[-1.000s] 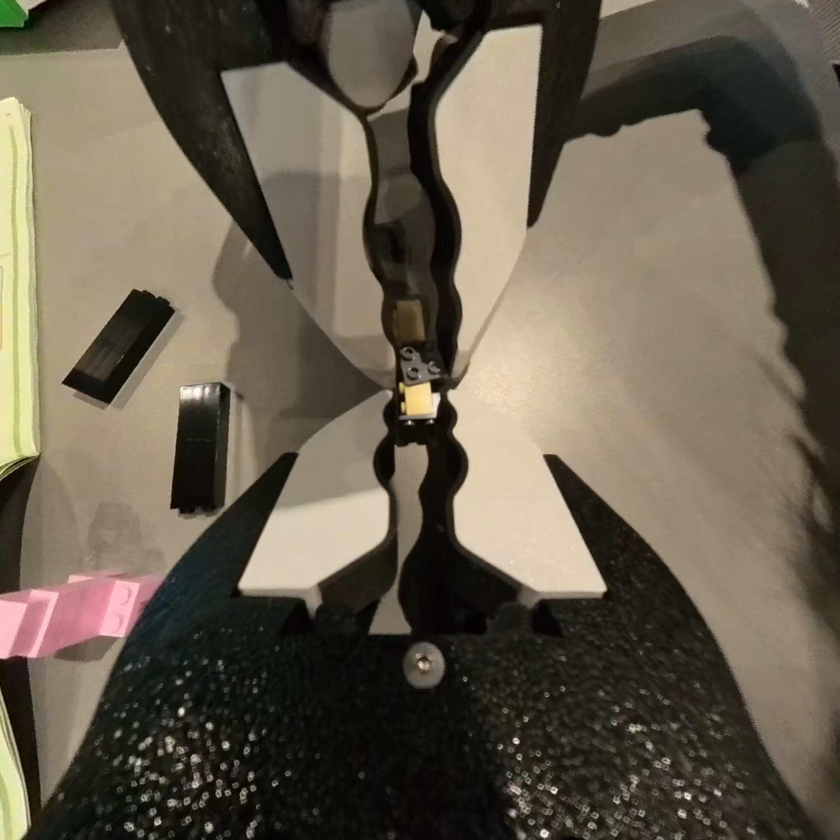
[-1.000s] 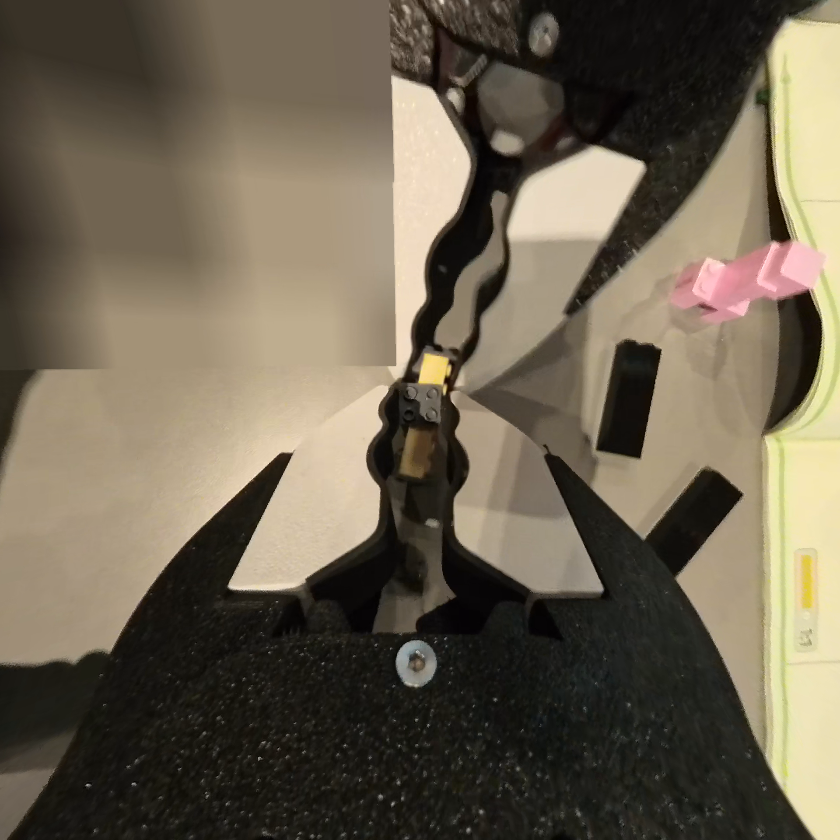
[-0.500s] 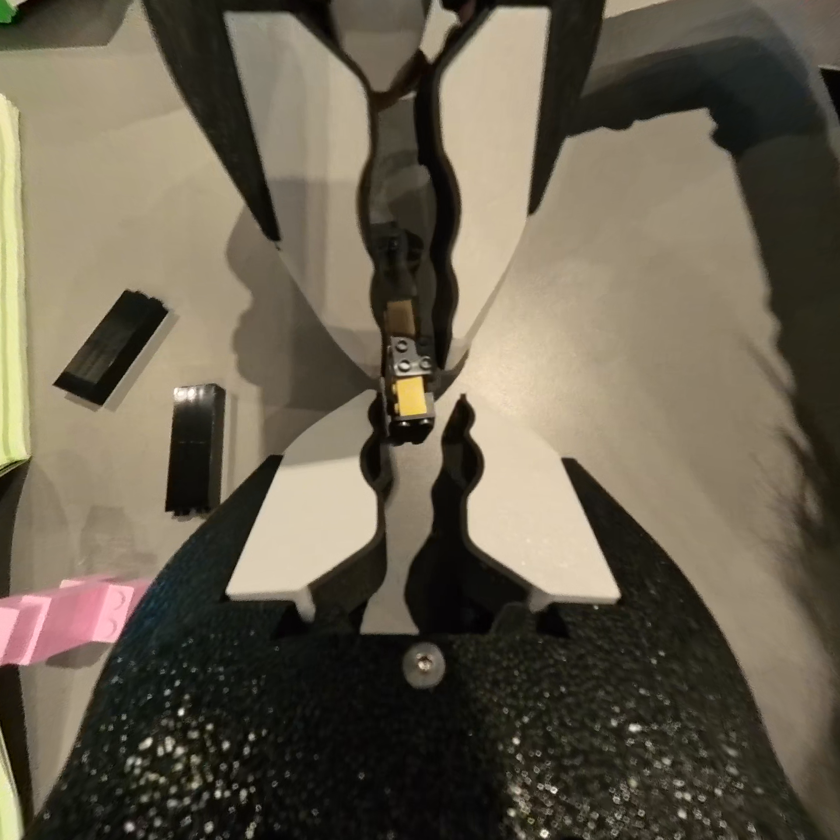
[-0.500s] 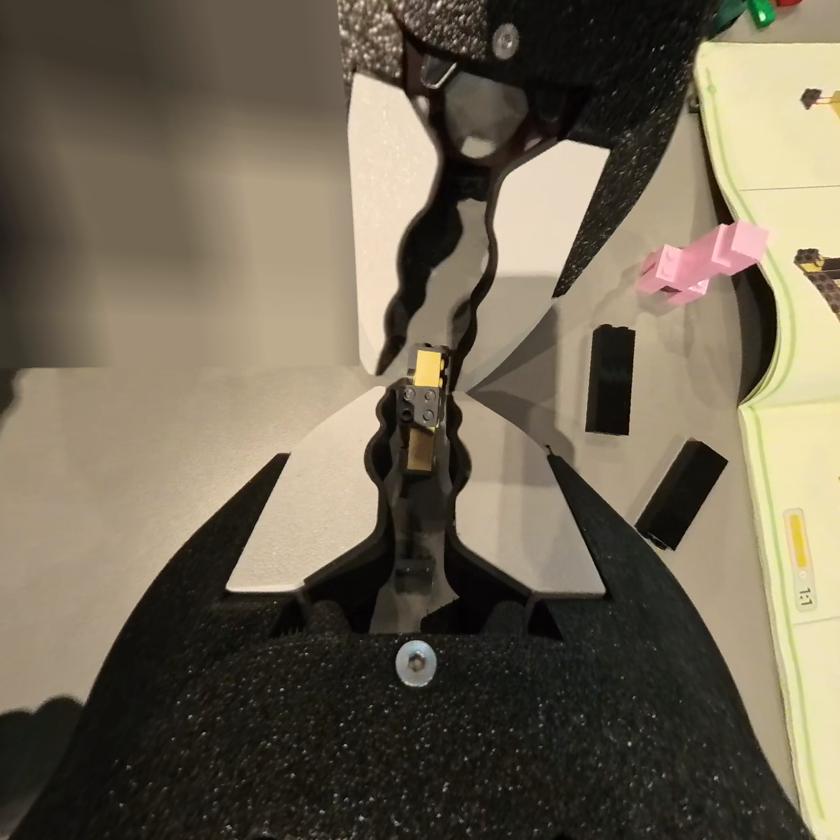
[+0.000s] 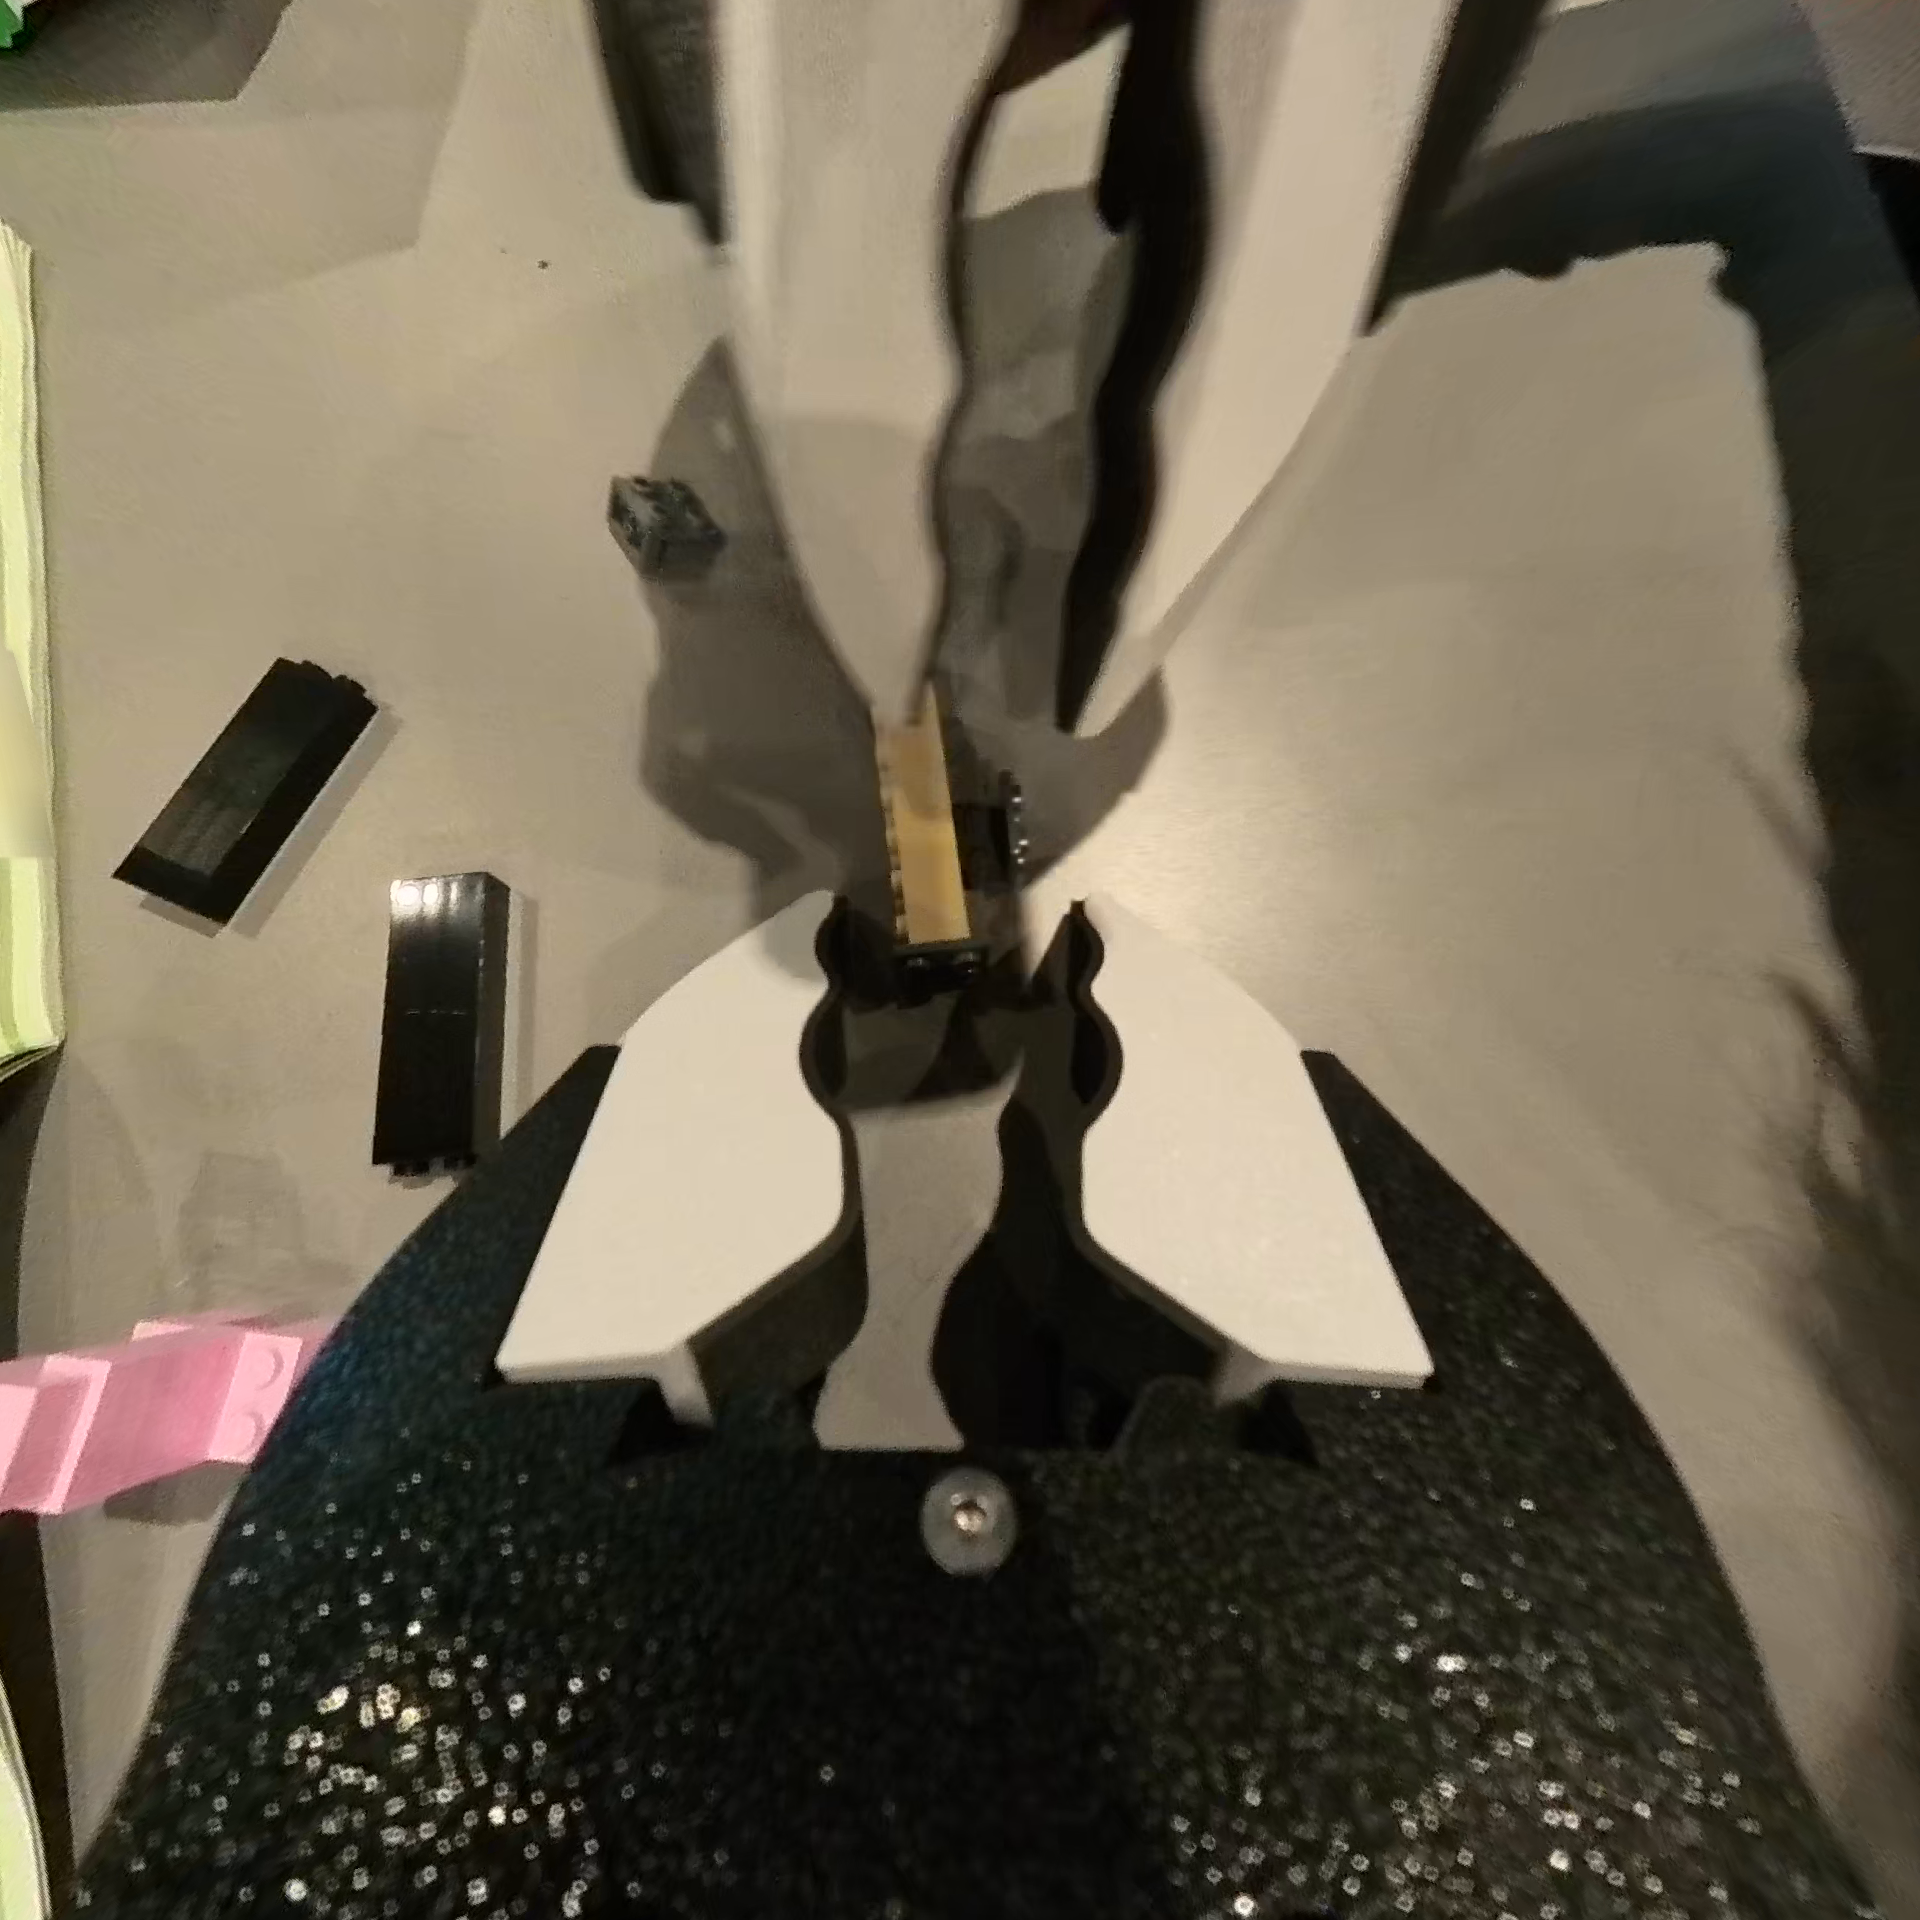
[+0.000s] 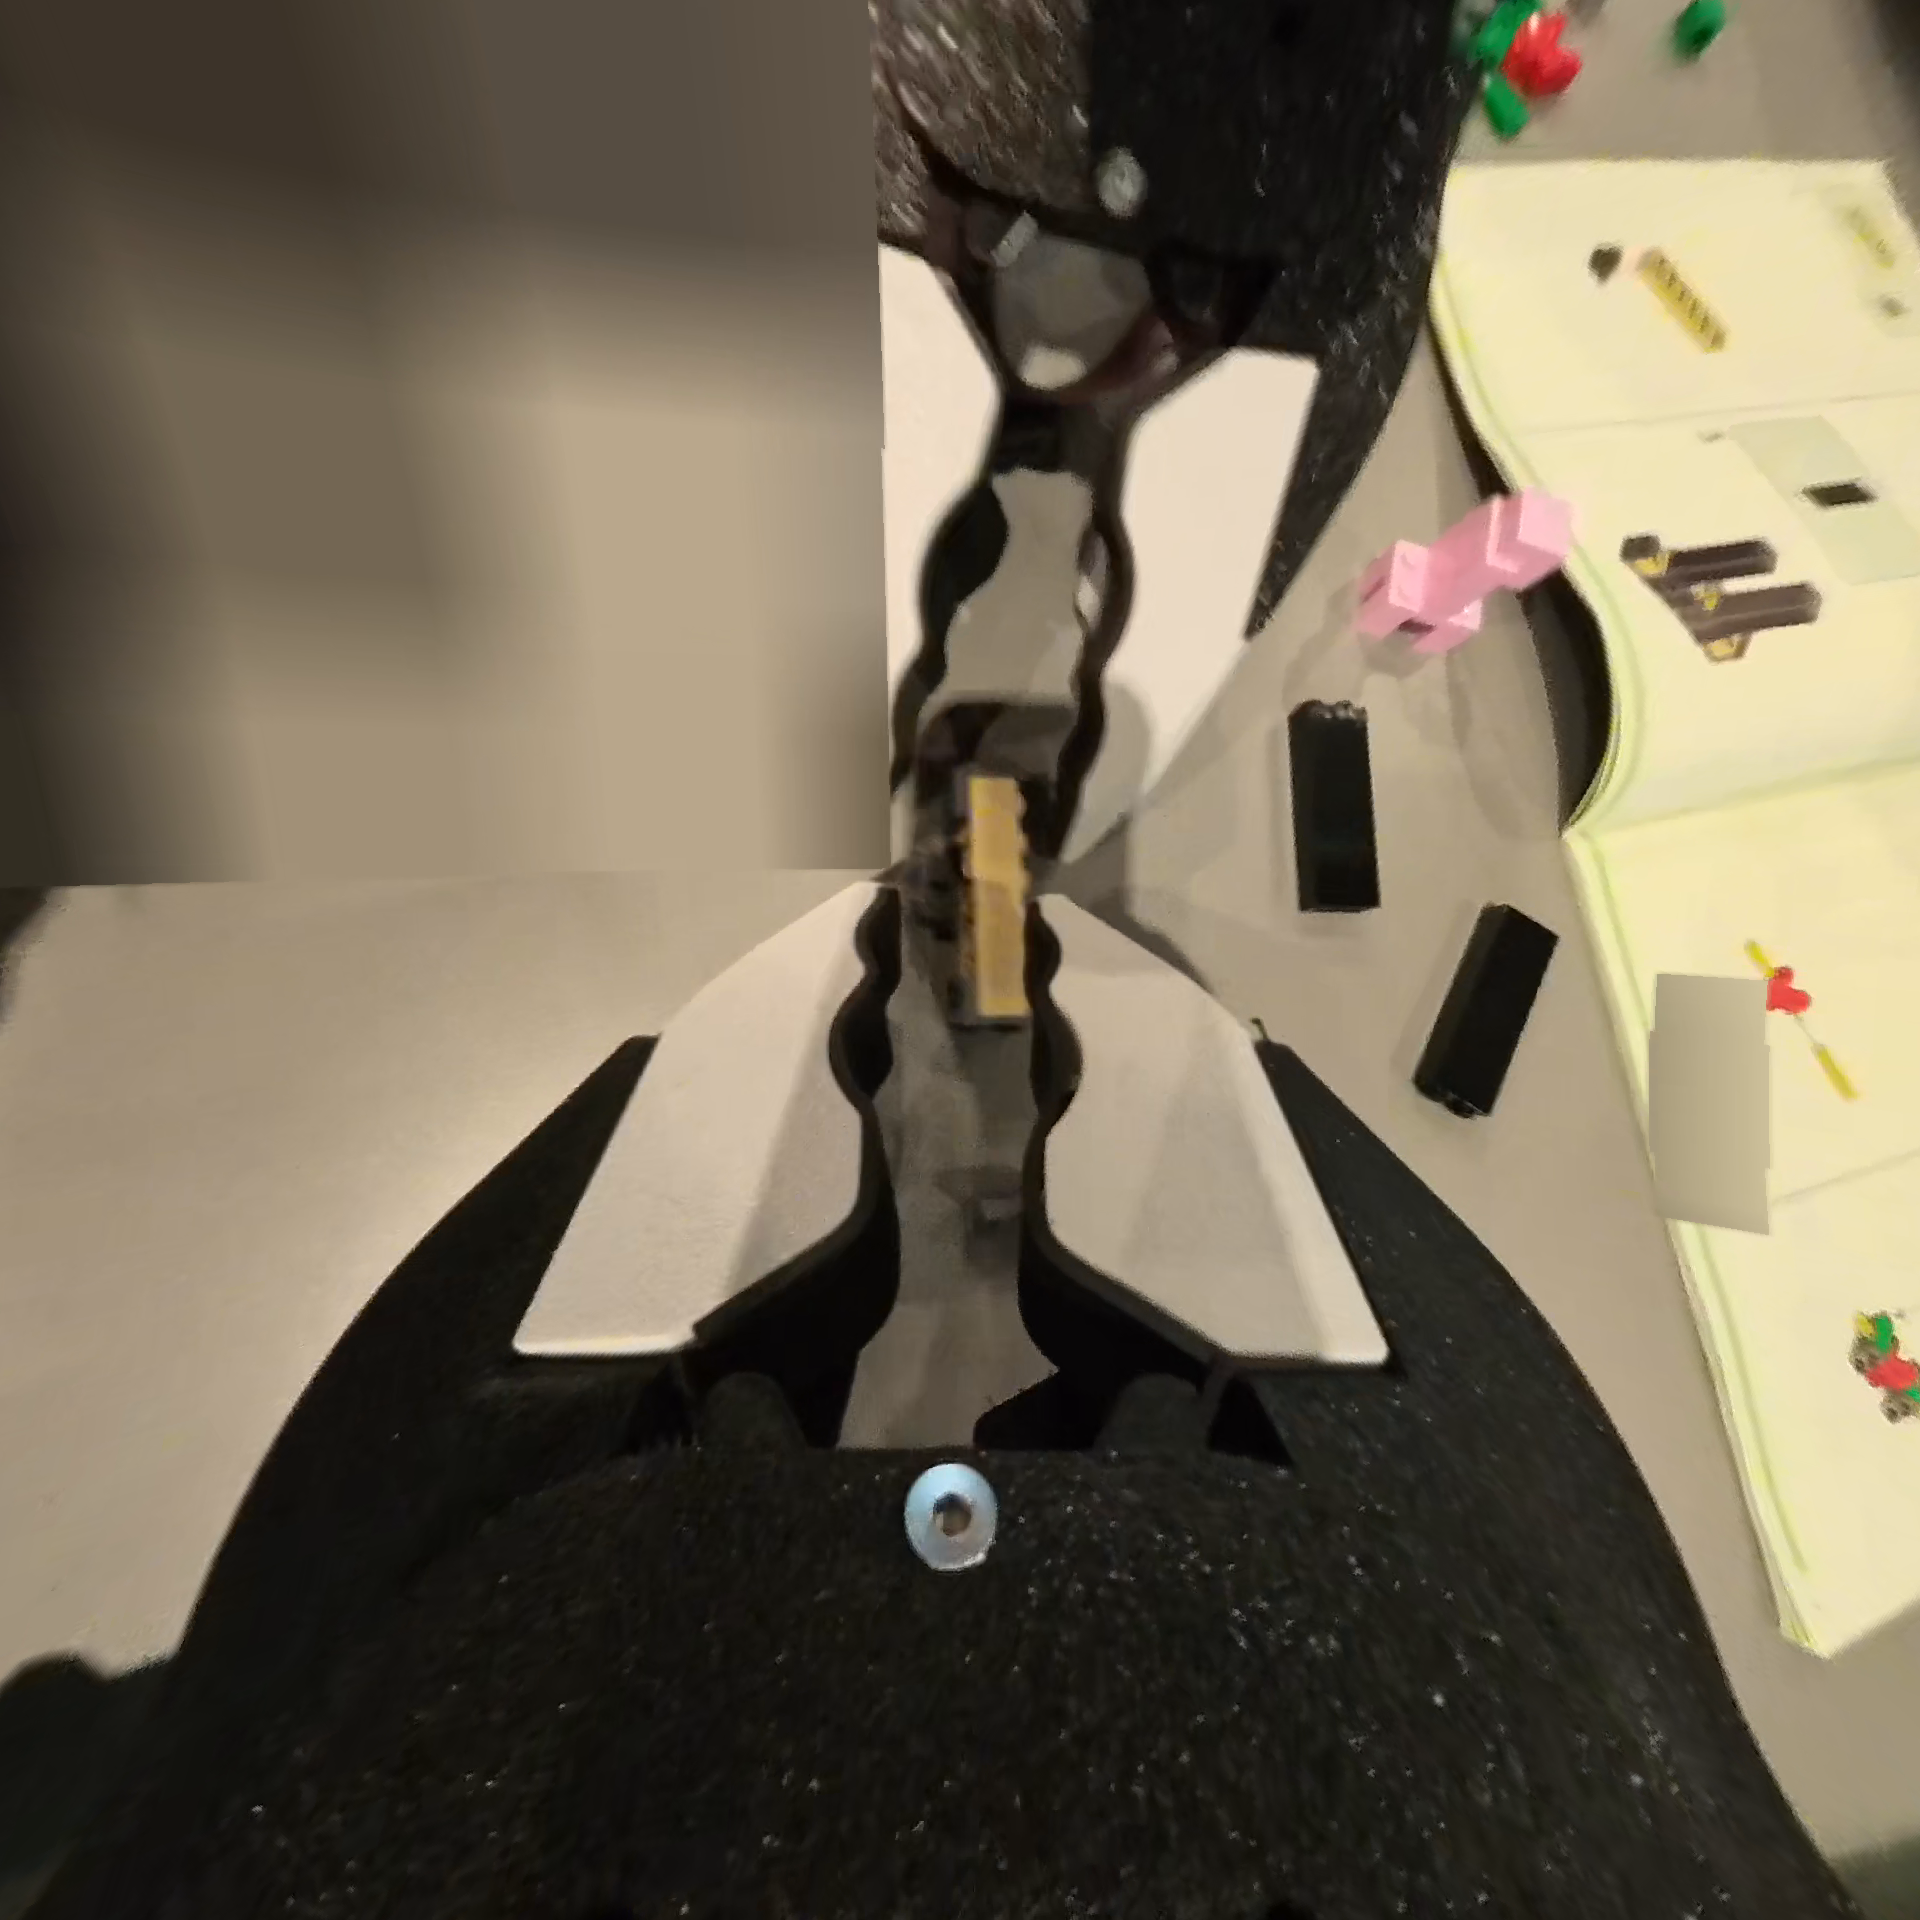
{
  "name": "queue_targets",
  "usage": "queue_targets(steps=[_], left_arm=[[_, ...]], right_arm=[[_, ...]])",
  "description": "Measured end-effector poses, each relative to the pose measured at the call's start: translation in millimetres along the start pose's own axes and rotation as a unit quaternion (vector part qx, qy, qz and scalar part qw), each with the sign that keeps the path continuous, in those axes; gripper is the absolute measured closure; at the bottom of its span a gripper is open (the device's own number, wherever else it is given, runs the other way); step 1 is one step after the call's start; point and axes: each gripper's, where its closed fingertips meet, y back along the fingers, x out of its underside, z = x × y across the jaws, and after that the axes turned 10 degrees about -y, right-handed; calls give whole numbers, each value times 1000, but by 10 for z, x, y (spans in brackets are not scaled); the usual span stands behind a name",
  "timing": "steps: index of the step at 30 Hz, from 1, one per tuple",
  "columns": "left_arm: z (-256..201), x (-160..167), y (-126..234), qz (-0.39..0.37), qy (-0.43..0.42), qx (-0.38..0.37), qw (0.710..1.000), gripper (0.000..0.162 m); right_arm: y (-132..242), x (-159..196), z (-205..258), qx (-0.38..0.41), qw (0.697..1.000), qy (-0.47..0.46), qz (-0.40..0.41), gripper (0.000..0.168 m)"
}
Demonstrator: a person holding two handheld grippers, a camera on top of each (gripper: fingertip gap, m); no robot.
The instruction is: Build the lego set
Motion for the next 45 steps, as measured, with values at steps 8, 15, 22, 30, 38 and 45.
queue_targets(steps=[8,15,22,30,38,45], left_arm=[[0,1,0,0,-1,-1,1000,122],[0,2,-1,0,-1,-1,1000,122],[2,2,-1,0,-2,-2,1000,122],[9,4,-1,1,0,-4,1000,120],[19,5,0,2,2,-7,1000,118],[29,5,0,2,5,-10,1000,115]], right_arm=[[-129,70,88,16,999,7,42,154],[-187,100,97,14,997,25,70,165],[-136,119,170,-37,996,-8,82,166],[-144,126,155,-21,997,3,73,166],[-109,106,146,-5,999,-4,53,158],[49,45,200,4,999,-32,-37,153]])
